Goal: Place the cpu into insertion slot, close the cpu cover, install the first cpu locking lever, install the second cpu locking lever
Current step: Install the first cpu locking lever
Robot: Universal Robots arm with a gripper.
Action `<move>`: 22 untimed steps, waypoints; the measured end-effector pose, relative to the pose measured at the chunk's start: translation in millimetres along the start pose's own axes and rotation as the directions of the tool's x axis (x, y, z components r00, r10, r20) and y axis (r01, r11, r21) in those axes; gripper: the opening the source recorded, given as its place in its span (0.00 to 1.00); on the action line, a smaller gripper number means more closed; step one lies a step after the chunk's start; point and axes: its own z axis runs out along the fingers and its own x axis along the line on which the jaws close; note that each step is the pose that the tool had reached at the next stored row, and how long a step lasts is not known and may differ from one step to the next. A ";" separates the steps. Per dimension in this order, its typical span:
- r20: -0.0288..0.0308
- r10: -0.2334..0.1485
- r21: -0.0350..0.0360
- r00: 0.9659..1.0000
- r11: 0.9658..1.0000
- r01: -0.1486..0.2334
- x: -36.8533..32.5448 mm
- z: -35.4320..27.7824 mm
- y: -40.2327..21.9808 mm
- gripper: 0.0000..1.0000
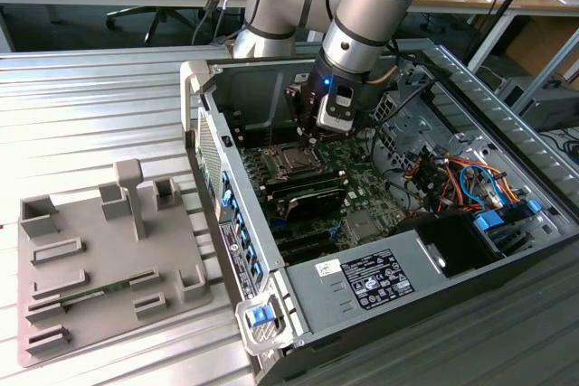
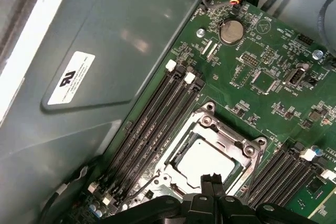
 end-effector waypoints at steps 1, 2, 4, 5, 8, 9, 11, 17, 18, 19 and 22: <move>0.000 -0.007 0.001 1.000 1.000 0.007 0.0 0.0 0.0 0.11; 0.001 -0.015 0.001 1.000 1.000 0.015 0.0 0.0 0.0 0.11; 0.002 -0.031 0.003 1.000 1.000 0.031 0.0 0.0 0.0 0.11; 0.002 -0.041 0.004 0.999 0.999 0.041 0.0 0.0 0.0 0.11; 0.004 -0.079 0.007 0.997 0.997 0.079 -0.1 0.0 0.1 0.11; 0.005 -0.088 0.008 0.996 0.996 0.088 -0.1 0.0 0.1 0.11; 0.006 -0.109 0.010 0.994 0.994 0.109 0.0 0.0 0.1 0.11; 0.009 -0.169 0.016 0.986 0.986 0.169 -0.1 0.0 0.1 0.11; 0.009 -0.189 0.018 0.982 0.982 0.188 -0.1 0.0 0.1 0.11; 0.010 -0.196 0.018 0.981 0.981 0.196 -0.1 -0.1 0.0 0.11; 0.011 -0.226 0.021 0.974 0.974 0.226 0.0 0.0 0.1 0.11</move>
